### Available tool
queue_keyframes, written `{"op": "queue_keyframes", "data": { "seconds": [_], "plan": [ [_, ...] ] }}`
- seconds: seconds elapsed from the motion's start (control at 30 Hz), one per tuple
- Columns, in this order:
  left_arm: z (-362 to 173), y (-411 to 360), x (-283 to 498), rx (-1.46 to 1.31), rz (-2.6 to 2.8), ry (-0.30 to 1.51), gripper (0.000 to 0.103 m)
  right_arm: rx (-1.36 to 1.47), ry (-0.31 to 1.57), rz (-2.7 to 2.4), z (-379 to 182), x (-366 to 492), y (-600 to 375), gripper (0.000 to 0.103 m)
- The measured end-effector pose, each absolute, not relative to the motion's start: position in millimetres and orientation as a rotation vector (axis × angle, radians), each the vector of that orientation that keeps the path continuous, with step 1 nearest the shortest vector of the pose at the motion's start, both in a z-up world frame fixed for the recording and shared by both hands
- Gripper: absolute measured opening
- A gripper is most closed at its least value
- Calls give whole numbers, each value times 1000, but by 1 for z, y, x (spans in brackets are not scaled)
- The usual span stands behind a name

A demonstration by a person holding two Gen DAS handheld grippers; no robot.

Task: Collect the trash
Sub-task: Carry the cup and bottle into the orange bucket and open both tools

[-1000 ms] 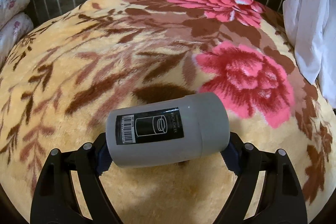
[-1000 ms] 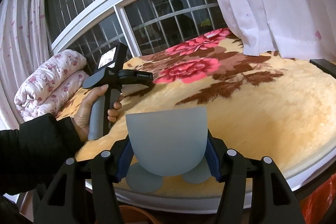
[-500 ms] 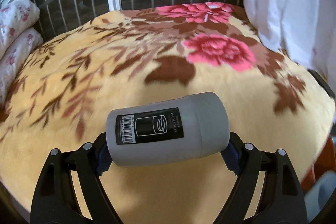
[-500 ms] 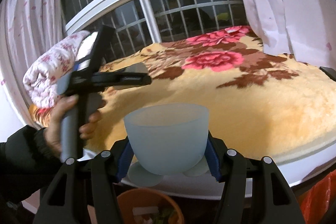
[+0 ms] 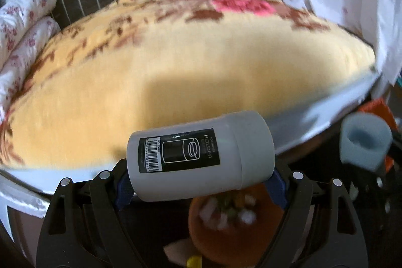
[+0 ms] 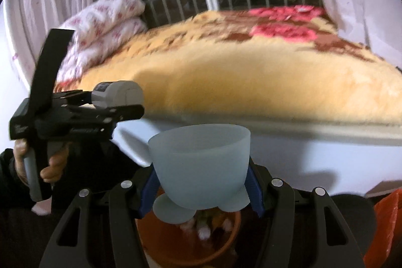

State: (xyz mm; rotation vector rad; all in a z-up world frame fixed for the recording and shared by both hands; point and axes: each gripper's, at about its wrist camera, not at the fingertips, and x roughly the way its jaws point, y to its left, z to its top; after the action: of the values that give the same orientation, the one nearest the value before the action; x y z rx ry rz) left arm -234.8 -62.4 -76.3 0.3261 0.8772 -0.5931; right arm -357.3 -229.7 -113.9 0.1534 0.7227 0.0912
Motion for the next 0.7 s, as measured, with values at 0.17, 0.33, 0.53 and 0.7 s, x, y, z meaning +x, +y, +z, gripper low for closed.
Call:
{"op": "queue_keyframes", "data": {
  "seconds": [0.17, 0.33, 0.53, 0.7],
  "plan": [
    [-121, -48, -255, 374, -618, 985, 81, 122, 870, 118, -149, -355, -217, 59],
    [-177, -45, -242, 350, -625, 1202, 81, 96, 1029, 115, -187, -343, -210, 59],
    [-221, -53, -226, 393, -615, 1334, 82, 108, 1155, 141, -221, -323, -207, 59],
    [-248, -51, -219, 389, -596, 1457, 82, 122, 1195, 147, -231, -316, -209, 78]
  ]
}}
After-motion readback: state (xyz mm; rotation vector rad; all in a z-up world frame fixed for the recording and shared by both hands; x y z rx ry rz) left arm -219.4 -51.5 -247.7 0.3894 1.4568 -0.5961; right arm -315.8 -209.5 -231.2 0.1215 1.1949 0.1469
